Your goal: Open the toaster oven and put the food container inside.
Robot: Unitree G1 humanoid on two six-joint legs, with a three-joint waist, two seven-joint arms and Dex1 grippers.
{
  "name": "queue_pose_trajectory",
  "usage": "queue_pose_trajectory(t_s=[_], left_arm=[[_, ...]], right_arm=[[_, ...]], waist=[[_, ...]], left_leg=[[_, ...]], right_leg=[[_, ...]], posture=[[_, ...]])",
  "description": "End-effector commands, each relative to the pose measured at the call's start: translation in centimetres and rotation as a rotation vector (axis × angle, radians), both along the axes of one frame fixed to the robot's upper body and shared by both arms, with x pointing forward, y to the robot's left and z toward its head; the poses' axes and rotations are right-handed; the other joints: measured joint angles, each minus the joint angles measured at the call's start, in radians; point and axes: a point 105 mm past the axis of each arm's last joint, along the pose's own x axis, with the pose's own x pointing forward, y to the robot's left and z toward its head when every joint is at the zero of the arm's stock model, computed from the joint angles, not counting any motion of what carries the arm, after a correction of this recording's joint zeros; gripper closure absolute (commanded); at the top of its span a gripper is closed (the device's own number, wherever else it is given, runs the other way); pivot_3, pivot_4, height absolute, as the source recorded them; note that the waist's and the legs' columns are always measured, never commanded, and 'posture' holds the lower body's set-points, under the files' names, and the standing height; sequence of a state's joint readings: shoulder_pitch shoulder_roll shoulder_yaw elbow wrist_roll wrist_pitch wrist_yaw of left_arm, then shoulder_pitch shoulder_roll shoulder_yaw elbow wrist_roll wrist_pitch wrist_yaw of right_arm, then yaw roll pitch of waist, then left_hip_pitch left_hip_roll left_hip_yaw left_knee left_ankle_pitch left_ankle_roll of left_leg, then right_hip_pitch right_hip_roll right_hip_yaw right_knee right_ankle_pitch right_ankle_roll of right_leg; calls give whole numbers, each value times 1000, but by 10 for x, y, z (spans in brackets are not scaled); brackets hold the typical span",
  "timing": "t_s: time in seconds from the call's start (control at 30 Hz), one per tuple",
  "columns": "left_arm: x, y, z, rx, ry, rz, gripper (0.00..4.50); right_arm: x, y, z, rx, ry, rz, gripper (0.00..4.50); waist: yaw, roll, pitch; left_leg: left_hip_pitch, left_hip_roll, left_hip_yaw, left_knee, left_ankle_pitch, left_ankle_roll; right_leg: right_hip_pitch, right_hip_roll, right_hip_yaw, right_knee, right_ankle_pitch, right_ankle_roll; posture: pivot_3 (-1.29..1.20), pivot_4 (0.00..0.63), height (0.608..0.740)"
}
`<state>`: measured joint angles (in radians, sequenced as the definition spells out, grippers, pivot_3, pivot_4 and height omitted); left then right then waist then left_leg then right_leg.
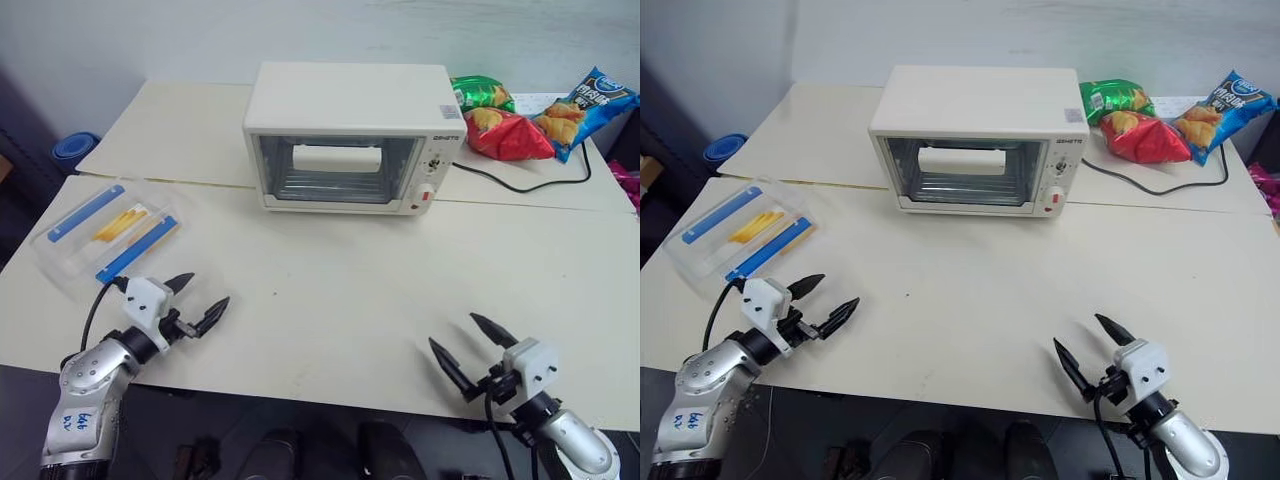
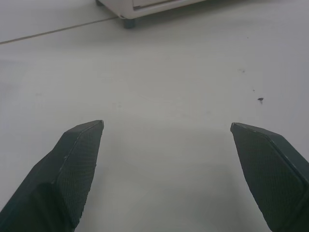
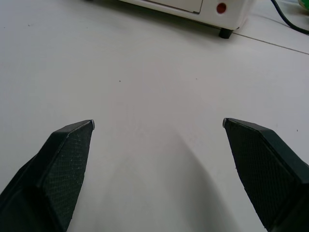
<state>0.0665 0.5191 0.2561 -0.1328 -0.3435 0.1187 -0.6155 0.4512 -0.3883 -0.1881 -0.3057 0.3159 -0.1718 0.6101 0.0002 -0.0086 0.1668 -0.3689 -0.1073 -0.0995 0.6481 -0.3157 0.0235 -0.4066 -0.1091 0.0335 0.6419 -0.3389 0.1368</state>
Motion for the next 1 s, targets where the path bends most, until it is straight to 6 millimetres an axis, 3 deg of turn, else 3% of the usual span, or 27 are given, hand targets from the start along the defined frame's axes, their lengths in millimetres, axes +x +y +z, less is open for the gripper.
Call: queue_pose_trajectory(t_s=[0.03, 0.2, 0.37, 0.57, 0.77, 1.0], left_arm=[[-1, -1, 11, 16, -40, -18, 0], [-6, -3, 27, -132, -28, -94, 0], [-11, 12, 73, -250, 1, -263, 0], [-12, 15, 112, -296, -27, -357, 0], [-13, -8, 117, -340, -50, -410, 0], [-13, -23, 118, -369, -71, -419, 0]], right_arm=[[0, -2, 2, 6, -23, 13, 35], [26, 5, 20, 68, -66, 89, 35], [70, 37, 66, 125, -72, 314, 35], [126, 69, 113, 118, -57, 410, 35], [160, 95, 156, 144, -122, 437, 35], [161, 120, 178, 158, -173, 530, 35]], waist=[[-1, 0, 0], [-5, 0, 0], [-4, 0, 1], [-5, 2, 1], [-8, 1, 1], [-19, 1, 1]], left_leg=[[0, 0, 0, 0, 0, 0], [0, 0, 0, 0, 0, 0], [-1, 2, -1, 1, 0, -1], [-2, 1, -2, 1, 0, -1], [-3, 1, -2, 0, 0, -1], [-3, 1, -2, 1, -1, -1]], right_leg=[[0, 0, 0, 0, 0, 0], [0, 0, 0, 1, 0, 0], [-1, 0, 0, 2, 0, -1], [-3, 0, -1, 1, -1, -3], [-4, 0, -3, 2, -1, -3], [-4, -1, -4, 2, -1, -3]], posture=[[0, 150, 740], [0, 150, 740], [0, 150, 740], [0, 150, 740], [0, 150, 740], [0, 150, 740]])
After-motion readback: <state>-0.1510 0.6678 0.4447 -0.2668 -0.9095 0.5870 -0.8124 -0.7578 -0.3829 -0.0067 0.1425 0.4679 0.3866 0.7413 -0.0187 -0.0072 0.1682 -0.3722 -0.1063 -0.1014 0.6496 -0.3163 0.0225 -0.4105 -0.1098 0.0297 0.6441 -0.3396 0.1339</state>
